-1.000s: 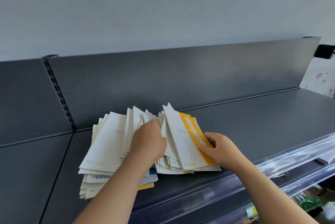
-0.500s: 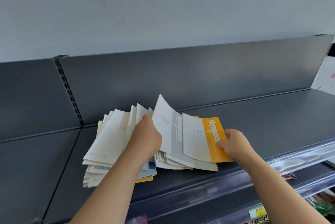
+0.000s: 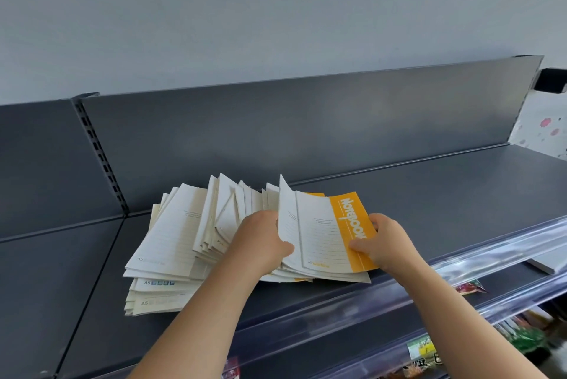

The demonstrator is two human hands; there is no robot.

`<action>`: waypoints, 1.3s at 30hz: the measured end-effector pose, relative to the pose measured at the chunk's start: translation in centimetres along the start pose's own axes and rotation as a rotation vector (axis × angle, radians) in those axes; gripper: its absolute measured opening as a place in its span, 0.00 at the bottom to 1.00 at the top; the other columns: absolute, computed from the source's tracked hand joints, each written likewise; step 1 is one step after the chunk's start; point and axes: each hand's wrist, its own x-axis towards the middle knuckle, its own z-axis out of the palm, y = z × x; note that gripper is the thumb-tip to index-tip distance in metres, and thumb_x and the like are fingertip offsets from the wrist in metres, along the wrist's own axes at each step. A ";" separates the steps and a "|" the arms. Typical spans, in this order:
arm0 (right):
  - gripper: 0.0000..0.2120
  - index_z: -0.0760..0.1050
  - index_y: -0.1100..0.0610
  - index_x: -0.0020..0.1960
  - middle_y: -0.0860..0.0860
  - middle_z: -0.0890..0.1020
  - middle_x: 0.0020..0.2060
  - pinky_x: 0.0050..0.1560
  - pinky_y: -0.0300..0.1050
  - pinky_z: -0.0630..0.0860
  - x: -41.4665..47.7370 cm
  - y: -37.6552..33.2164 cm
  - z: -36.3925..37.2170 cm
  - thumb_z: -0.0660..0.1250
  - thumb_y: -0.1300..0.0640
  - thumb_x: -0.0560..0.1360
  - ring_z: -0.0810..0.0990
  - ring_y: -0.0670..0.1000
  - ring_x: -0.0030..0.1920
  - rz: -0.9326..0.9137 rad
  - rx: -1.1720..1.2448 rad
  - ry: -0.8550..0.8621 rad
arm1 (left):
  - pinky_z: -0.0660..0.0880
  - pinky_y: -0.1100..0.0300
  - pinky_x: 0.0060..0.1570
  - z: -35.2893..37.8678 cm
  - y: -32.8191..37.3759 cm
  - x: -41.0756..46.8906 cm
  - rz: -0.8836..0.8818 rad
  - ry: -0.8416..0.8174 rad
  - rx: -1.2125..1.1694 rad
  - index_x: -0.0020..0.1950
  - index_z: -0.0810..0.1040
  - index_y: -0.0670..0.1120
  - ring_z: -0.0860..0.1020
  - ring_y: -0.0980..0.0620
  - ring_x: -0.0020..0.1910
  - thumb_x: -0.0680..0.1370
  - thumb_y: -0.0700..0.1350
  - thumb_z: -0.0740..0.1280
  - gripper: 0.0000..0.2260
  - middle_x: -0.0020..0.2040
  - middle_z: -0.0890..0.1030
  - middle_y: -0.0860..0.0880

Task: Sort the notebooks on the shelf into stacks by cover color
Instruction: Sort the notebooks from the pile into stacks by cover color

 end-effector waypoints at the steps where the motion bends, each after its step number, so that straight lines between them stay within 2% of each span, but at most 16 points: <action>1: 0.22 0.68 0.54 0.64 0.47 0.76 0.47 0.40 0.40 0.74 -0.1 0.0 0.0 0.70 0.55 0.73 0.77 0.49 0.46 -0.007 -0.009 -0.001 | 0.76 0.62 0.38 0.3 0.0 0.1 0.009 -0.001 0.019 0.51 0.78 0.44 0.79 0.53 0.43 0.74 0.43 0.69 0.07 0.46 0.81 0.50; 3: 0.20 0.68 0.54 0.63 0.47 0.75 0.46 0.39 0.39 0.74 -0.3 0.0 -0.1 0.70 0.55 0.73 0.76 0.48 0.45 -0.021 -0.029 0.000 | 0.78 0.56 0.48 0.9 0.0 0.4 0.022 -0.019 0.064 0.55 0.77 0.47 0.78 0.51 0.48 0.73 0.45 0.69 0.11 0.50 0.81 0.52; 5: 0.19 0.68 0.55 0.62 0.47 0.74 0.45 0.40 0.39 0.74 -0.5 0.0 -0.3 0.69 0.56 0.74 0.76 0.48 0.44 -0.032 -0.047 0.000 | 0.76 0.51 0.55 1.4 0.0 0.7 0.030 -0.057 0.102 0.60 0.75 0.50 0.76 0.48 0.55 0.74 0.48 0.67 0.15 0.55 0.80 0.53; 8: 0.20 0.68 0.55 0.63 0.47 0.74 0.46 0.41 0.39 0.74 -0.5 0.1 -0.8 0.70 0.56 0.74 0.76 0.48 0.45 -0.034 -0.054 0.008 | 0.74 0.49 0.58 1.9 0.1 1.1 0.020 -0.090 0.110 0.63 0.72 0.51 0.73 0.47 0.59 0.75 0.49 0.66 0.17 0.58 0.79 0.53; 12: 0.24 0.66 0.53 0.67 0.46 0.74 0.48 0.41 0.38 0.74 -0.7 0.4 -0.7 0.69 0.56 0.74 0.75 0.47 0.46 -0.056 -0.048 -0.002 | 0.77 0.54 0.48 2.2 -0.2 1.8 -0.029 -0.011 0.101 0.56 0.72 0.47 0.77 0.50 0.50 0.76 0.44 0.65 0.10 0.54 0.78 0.52; 14: 0.28 0.64 0.52 0.70 0.47 0.76 0.55 0.45 0.39 0.76 -0.8 0.5 -0.3 0.70 0.53 0.73 0.76 0.48 0.50 -0.075 -0.065 -0.026 | 0.75 0.57 0.41 2.1 0.0 2.1 -0.058 0.032 0.092 0.50 0.71 0.47 0.77 0.51 0.44 0.76 0.43 0.65 0.05 0.51 0.78 0.51; 16: 0.33 0.60 0.50 0.74 0.48 0.75 0.63 0.52 0.44 0.76 -1.0 0.5 0.3 0.70 0.49 0.72 0.76 0.49 0.56 -0.086 -0.077 -0.064 | 0.72 0.58 0.36 1.7 0.3 2.2 -0.084 0.038 0.060 0.43 0.70 0.47 0.76 0.51 0.40 0.75 0.47 0.67 0.08 0.44 0.78 0.49; 18: 0.34 0.59 0.49 0.74 0.48 0.72 0.66 0.52 0.42 0.75 -1.2 0.3 0.7 0.68 0.46 0.73 0.75 0.49 0.56 -0.108 -0.100 -0.113 | 0.70 0.60 0.32 1.6 0.4 2.3 -0.103 0.014 0.023 0.39 0.70 0.49 0.76 0.53 0.37 0.73 0.50 0.70 0.10 0.38 0.78 0.52; 21: 0.29 0.62 0.49 0.74 0.49 0.71 0.67 0.51 0.40 0.72 -1.3 0.1 0.8 0.66 0.45 0.75 0.74 0.50 0.56 -0.119 -0.098 -0.124 | 0.74 0.58 0.33 1.6 0.2 2.4 -0.131 0.064 0.065 0.45 0.74 0.47 0.78 0.52 0.39 0.73 0.47 0.68 0.06 0.42 0.80 0.51; 24: 0.24 0.66 0.54 0.71 0.50 0.73 0.66 0.56 0.43 0.70 -1.0 0.4 0.5 0.64 0.49 0.77 0.74 0.51 0.58 -0.130 -0.069 -0.092 | 0.64 0.60 0.27 0.9 0.1 2.4 -0.187 0.155 -0.023 0.52 0.68 0.42 0.74 0.50 0.38 0.76 0.41 0.63 0.07 0.45 0.77 0.47; 27: 0.17 0.69 0.58 0.66 0.52 0.77 0.62 0.56 0.45 0.71 -1.1 0.3 0.7 0.59 0.55 0.79 0.75 0.54 0.58 -0.173 -0.113 -0.093 | 0.62 0.62 0.25 0.1 0.4 1.9 -0.239 0.220 -0.139 0.55 0.63 0.42 0.72 0.52 0.38 0.78 0.38 0.61 0.08 0.47 0.74 0.46; 31: 0.20 0.64 0.52 0.72 0.49 0.73 0.67 0.59 0.41 0.68 -1.4 -0.3 1.7 0.53 0.58 0.80 0.72 0.52 0.65 -0.221 -0.117 -0.149 | 0.61 0.66 0.23 -0.1 0.8 1.3 -0.262 0.254 -0.151 0.59 0.62 0.42 0.73 0.52 0.42 0.79 0.39 0.61 0.11 0.52 0.74 0.46; 35: 0.19 0.65 0.48 0.72 0.45 0.68 0.70 0.64 0.43 0.67 -1.7 -0.9 2.6 0.52 0.55 0.82 0.68 0.52 0.68 -0.239 -0.075 -0.188 | 0.61 0.65 0.22 -0.4 0.9 1.1 -0.276 0.225 -0.145 0.55 0.63 0.42 0.69 0.56 0.34 0.78 0.38 0.61 0.09 0.46 0.74 0.47; 39: 0.16 0.69 0.53 0.67 0.51 0.75 0.63 0.55 0.45 0.75 -1.6 -0.8 2.0 0.54 0.56 0.81 0.76 0.53 0.59 -0.202 -0.045 -0.069 | 0.62 0.64 0.25 -0.8 0.6 0.7 -0.276 0.232 -0.085 0.53 0.62 0.43 0.71 0.54 0.36 0.78 0.38 0.60 0.08 0.44 0.73 0.48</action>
